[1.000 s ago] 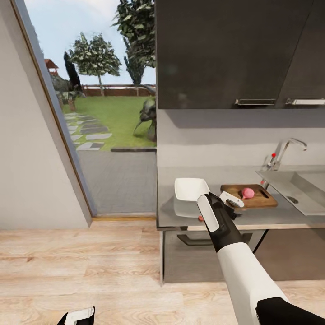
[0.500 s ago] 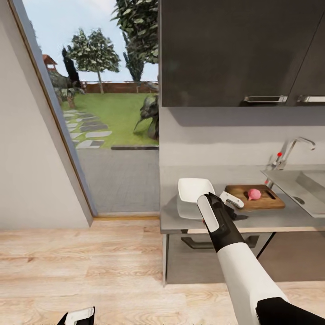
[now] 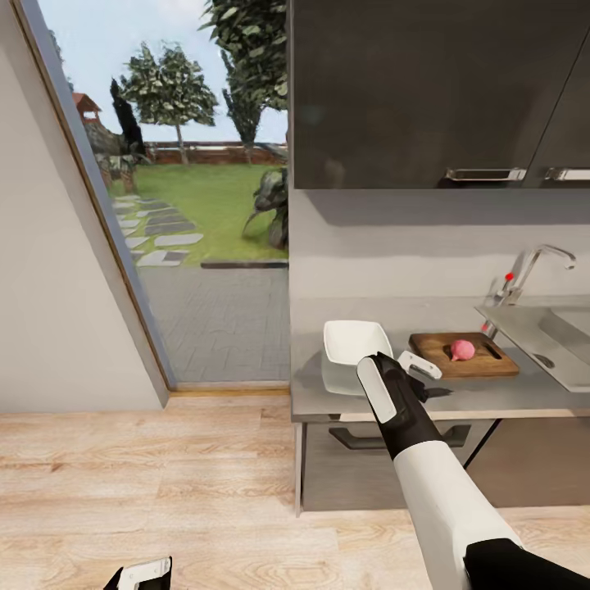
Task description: In the kitchen, take the Vidalia onion out of the sink, dice it on the chopping board with the paring knife, put the diced onion into the bowl on the countertop, then place both the paring knife and the chopping board into the sink.
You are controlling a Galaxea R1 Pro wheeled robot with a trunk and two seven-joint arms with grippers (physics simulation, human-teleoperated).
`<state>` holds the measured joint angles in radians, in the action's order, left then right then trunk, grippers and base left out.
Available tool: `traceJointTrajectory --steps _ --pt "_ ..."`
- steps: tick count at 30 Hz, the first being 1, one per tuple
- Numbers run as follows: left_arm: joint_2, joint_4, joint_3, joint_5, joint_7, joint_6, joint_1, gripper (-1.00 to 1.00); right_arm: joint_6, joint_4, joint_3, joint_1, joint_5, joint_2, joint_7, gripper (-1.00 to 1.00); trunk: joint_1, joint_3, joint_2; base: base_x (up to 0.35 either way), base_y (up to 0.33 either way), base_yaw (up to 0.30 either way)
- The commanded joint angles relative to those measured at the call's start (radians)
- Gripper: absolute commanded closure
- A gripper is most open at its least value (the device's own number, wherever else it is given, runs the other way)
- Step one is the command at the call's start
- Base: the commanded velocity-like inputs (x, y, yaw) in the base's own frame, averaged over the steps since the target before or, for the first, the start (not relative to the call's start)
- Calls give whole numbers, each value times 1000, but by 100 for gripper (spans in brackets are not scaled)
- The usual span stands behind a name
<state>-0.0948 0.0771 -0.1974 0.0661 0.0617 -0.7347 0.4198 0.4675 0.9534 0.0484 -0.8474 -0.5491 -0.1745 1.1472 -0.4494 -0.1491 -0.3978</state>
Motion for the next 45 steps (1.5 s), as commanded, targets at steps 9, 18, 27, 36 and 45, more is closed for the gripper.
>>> traceJointTrajectory --steps 9,18,27,36,45 --pt "0 4 -2 7 6 -6 2 -100 16 2 -4 -2 -9 0 18 -100 -1 -3 -2 0 0 0" --pt "0 4 -2 7 7 -6 2 -100 20 3 -8 -4 -18 0 19 -100 -1 -3 -2 0 0 0" --pt "1 4 -2 7 7 -6 2 -100 20 4 -8 -5 -37 0 18 -100 -1 -3 -2 0 0 0" --pt "0 4 -2 7 7 -6 2 -100 20 4 -8 -6 -168 0 19 -100 -1 -3 -2 0 0 0" --pt "0 4 -2 7 7 -6 2 -100 20 6 -8 -6 -196 0 19 -100 -1 -3 -2 0 0 0"
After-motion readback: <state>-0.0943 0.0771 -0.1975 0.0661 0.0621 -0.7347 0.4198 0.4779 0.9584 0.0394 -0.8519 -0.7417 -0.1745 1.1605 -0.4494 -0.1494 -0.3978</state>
